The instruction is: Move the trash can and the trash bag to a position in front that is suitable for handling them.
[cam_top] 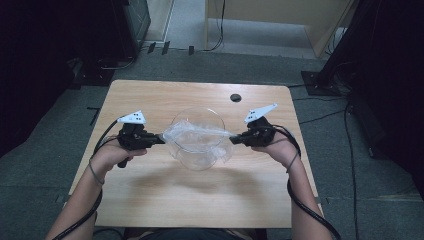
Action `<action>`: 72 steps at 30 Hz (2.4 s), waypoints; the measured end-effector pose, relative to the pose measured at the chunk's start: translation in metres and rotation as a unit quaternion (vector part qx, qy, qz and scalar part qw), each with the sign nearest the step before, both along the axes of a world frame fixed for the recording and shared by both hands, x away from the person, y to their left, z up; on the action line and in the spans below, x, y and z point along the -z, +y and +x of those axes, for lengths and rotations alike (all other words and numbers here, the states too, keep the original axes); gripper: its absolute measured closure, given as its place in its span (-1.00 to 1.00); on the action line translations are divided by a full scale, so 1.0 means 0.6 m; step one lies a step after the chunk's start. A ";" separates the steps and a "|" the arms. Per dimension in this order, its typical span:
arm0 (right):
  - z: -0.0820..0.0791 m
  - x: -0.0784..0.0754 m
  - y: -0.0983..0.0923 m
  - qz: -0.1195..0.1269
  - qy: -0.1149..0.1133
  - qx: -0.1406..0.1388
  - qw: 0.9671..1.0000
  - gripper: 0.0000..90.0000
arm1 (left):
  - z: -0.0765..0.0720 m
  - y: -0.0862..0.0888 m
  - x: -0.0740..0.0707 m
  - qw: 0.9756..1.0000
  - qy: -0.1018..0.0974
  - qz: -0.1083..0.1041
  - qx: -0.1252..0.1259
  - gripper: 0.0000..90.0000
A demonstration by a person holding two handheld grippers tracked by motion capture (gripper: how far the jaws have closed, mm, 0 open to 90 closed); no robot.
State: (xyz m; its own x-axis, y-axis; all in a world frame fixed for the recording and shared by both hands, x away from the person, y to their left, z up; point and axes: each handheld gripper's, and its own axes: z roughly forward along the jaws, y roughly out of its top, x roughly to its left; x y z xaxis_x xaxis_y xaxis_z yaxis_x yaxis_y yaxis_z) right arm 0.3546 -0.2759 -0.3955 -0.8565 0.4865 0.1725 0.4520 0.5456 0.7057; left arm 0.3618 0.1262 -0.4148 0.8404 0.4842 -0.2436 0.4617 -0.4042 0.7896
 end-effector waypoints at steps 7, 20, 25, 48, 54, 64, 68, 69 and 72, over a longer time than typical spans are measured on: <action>0.002 0.005 -0.001 -0.024 -0.008 0.013 1.000 1.00 | 0.003 0.003 0.004 1.000 -0.013 0.004 -0.017 0.96; 0.002 0.002 -0.003 -0.018 -0.049 -0.008 0.999 0.35 | 0.006 0.009 0.007 0.999 -0.013 -0.034 -0.014 0.53; -0.003 -0.009 0.004 -0.004 -0.075 -0.028 0.997 0.08 | 0.004 0.011 0.001 0.998 -0.032 -0.046 -0.007 0.21; -0.001 -0.021 0.005 0.044 -0.096 0.014 0.994 -0.05 | 0.004 0.019 -0.025 0.993 -0.092 -0.058 -0.052 0.14; -0.001 -0.024 -0.002 0.045 -0.096 0.018 0.994 0.05 | 0.009 0.016 -0.021 0.992 -0.088 -0.059 -0.071 0.36; 0.005 -0.021 -0.017 0.050 -0.093 0.041 0.994 0.11 | 0.015 0.016 -0.015 0.990 -0.087 -0.063 -0.089 0.63; 0.005 -0.021 -0.021 0.050 -0.092 0.044 0.994 0.21 | 0.017 0.011 -0.011 0.990 -0.087 -0.059 -0.091 0.71; 0.005 -0.021 -0.022 0.050 -0.091 0.044 0.994 0.23 | 0.018 0.010 -0.010 0.990 -0.085 -0.059 -0.092 0.73; 0.005 -0.019 -0.023 0.050 -0.088 0.047 0.994 0.34 | 0.019 0.010 -0.007 0.990 -0.084 -0.057 -0.094 0.76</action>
State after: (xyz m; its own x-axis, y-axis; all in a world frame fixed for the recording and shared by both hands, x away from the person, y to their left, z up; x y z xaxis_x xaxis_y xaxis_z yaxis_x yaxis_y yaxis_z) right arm 0.3576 -0.2894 -0.3838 -0.8295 0.5534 0.0753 0.3619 0.4301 0.8271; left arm 0.3735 0.1324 -0.4105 0.7714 0.6134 -0.1695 0.3778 -0.2272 0.8976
